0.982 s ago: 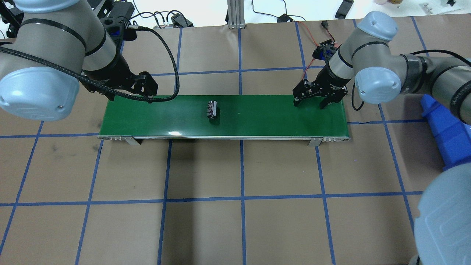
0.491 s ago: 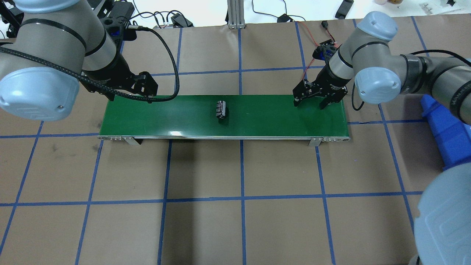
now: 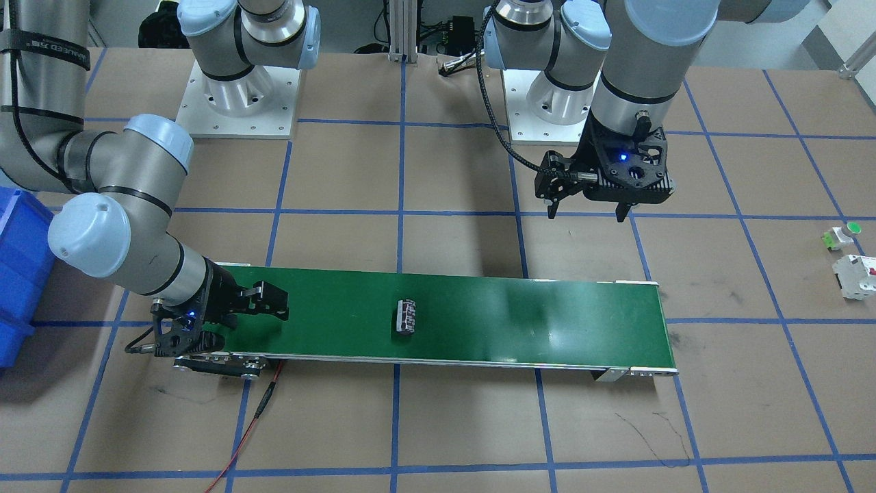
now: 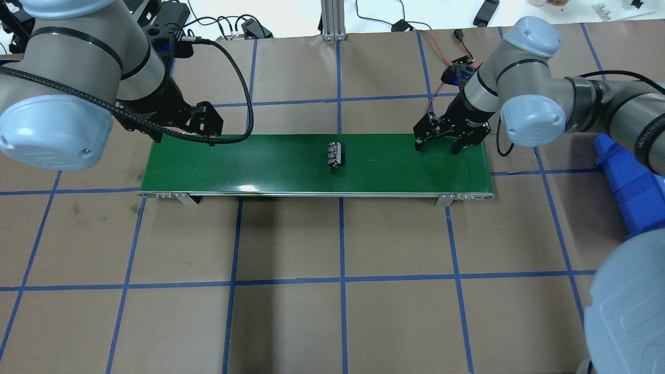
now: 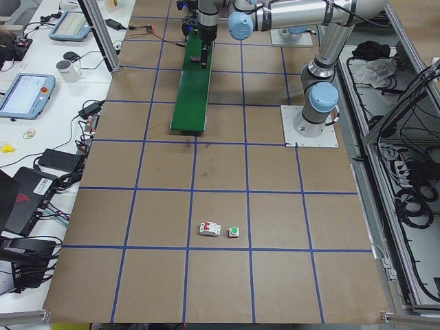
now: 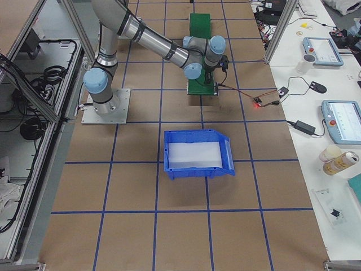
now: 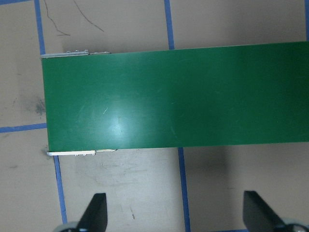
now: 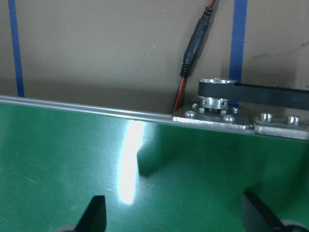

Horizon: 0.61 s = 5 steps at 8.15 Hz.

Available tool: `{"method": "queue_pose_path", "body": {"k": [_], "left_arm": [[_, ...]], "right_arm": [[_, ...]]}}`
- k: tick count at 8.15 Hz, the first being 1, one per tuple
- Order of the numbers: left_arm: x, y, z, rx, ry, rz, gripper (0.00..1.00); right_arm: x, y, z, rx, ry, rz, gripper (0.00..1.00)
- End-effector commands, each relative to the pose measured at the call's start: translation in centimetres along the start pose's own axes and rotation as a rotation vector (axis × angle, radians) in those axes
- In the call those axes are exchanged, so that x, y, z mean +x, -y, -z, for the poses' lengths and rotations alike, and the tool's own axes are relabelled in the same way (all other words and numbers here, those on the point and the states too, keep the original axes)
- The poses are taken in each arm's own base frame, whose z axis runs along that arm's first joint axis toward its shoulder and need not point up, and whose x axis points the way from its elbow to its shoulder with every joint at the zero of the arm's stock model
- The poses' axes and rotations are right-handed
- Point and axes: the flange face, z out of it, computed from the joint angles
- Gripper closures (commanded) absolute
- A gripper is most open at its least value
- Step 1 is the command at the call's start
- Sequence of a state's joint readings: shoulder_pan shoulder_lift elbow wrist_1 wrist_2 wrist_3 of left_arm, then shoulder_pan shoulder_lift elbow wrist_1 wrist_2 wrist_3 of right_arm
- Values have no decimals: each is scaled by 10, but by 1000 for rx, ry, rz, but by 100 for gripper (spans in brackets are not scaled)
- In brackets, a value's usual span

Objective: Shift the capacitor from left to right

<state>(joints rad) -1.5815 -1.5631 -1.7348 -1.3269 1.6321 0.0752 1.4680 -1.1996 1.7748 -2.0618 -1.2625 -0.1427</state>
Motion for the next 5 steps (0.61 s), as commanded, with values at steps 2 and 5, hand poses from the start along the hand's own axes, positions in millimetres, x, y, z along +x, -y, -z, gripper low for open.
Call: {"method": "queue_pose_path", "body": {"k": [2,5], "left_arm": [[0,1,-1,1,-1,2,0],[0,1,-1,6,-1,0,0]], "right_arm": [[0,0,0,1,0,0,0],[0,0,0,0,2,0,0]]}}
